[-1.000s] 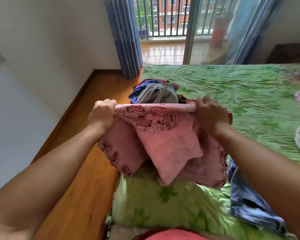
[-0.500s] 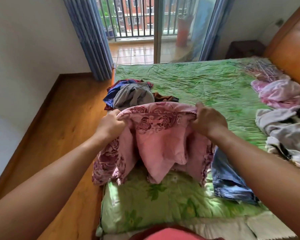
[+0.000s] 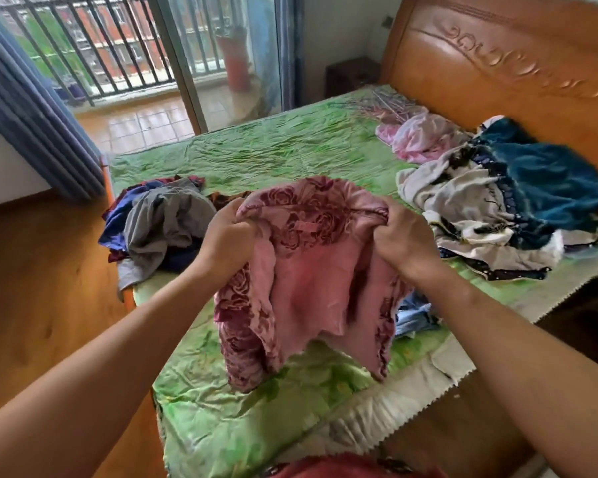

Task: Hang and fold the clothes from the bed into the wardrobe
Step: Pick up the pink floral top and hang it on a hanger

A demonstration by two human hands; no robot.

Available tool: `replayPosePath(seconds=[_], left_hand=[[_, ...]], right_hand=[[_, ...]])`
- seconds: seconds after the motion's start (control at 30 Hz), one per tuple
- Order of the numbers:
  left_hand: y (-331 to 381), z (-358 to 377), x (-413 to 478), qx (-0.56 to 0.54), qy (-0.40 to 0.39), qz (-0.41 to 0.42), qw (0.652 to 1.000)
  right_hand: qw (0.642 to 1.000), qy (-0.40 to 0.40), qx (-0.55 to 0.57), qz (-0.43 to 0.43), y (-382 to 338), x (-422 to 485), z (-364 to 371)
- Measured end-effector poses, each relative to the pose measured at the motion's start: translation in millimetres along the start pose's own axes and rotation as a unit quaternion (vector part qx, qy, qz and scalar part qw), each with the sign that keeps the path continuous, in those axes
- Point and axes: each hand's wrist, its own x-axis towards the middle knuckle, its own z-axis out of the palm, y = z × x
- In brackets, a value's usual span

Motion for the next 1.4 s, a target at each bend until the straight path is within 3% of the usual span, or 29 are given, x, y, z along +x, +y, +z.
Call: replayPosePath(seconds=[0.47,0.67,1.0,1.17,1.4], left_hand=[[78,193,-38,-0.029,-0.119,0.045,0.991],[95,261,-42,0.031,-0.136,0.068,0.988],[110,382,-42,0.089,-0.25,0.115,0.957],[124,462,-37,0.1,-0.341,0.149,0.923],[156,551,-59,0.113,-0.492,0.198,0.84]], right_hand=[[0.984,0.11,0.104,0.094,120,-67,-120],[0.977,0.119,0.099,0.146,186,-108,-158],[0.943,0.188,0.108,0.254,264,-167,-208],[0.905,0.241,0.091,0.339,294,-195,-248],[0.825,0.283,0.093,0.481,312,-235,-278]])
